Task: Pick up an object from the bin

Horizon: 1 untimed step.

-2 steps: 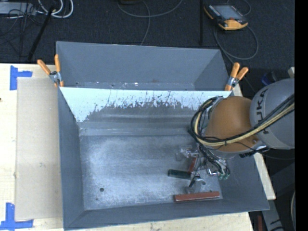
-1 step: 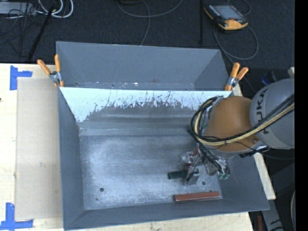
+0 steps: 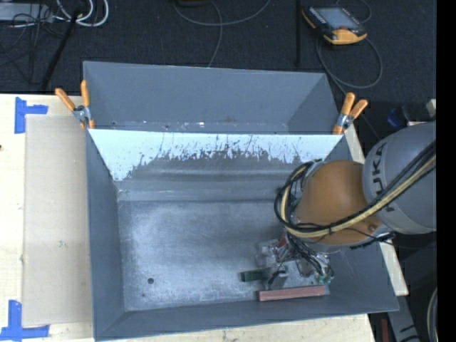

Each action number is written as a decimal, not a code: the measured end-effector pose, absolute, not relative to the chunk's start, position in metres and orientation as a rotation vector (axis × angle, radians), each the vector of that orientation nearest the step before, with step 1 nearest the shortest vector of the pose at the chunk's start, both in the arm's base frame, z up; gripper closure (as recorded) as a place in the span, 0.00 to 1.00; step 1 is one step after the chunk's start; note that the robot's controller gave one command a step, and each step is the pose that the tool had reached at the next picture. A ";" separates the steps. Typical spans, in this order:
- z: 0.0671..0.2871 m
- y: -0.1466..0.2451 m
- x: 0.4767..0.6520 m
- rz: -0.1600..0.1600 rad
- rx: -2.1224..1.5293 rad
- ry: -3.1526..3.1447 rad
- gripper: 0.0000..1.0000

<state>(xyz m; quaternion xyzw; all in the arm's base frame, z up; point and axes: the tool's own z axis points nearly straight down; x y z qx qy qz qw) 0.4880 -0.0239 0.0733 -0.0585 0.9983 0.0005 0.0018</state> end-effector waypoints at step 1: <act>0.248 -0.051 0.505 -0.002 -0.068 3.132 1.00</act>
Offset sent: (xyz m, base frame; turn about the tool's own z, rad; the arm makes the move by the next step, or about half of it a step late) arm 0.0146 -0.0271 0.1703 0.0705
